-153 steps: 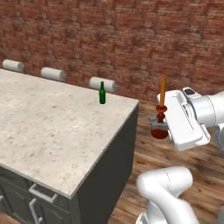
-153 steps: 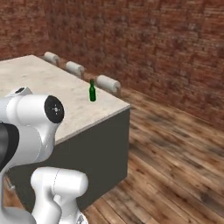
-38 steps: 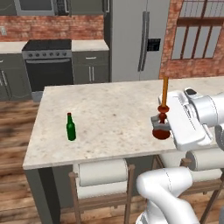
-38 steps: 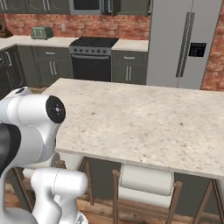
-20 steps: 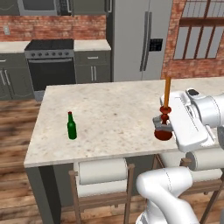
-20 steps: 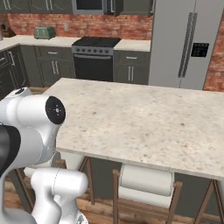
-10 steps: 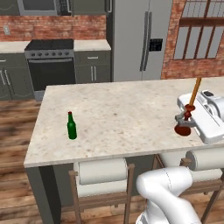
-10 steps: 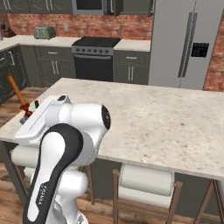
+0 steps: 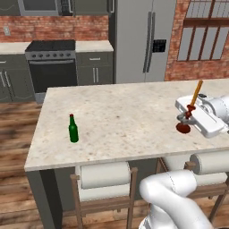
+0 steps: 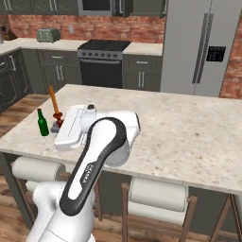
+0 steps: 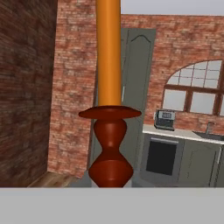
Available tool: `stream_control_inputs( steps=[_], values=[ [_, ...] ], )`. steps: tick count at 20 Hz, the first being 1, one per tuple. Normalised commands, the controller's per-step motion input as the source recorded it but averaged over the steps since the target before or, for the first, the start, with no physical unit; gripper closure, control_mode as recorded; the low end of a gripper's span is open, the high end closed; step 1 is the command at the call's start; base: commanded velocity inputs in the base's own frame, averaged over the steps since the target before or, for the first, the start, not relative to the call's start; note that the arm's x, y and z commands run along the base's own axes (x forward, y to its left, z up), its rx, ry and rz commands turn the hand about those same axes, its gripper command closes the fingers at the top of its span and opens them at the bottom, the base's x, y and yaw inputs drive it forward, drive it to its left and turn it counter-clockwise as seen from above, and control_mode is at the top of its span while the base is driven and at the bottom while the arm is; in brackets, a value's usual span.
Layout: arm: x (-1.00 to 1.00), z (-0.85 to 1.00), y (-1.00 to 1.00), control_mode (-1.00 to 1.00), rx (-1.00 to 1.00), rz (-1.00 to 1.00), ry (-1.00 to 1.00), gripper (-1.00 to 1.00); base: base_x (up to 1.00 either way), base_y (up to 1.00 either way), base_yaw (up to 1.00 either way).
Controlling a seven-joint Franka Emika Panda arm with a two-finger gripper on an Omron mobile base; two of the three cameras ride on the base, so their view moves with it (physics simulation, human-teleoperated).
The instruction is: Get the candle and the beer from the cabinet and move them to the dining counter.
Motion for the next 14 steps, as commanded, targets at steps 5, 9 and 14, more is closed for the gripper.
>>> stream_control_inputs(
  steps=[5, 9, 14],
  values=[
    [0.76, -0.33, 0.05, -1.0, 0.01, 0.03, 0.02, 1.0, 0.0, 0.0, 0.0],
    [0.77, -0.39, 0.11, -1.0, 0.0, 0.0, 0.0, 1.0, 0.0, 0.0, 0.0],
    [0.76, -0.41, 0.23, -1.0, 0.0, 0.0, 0.0, 1.0, 0.0, 0.0, 0.0]
  ],
)
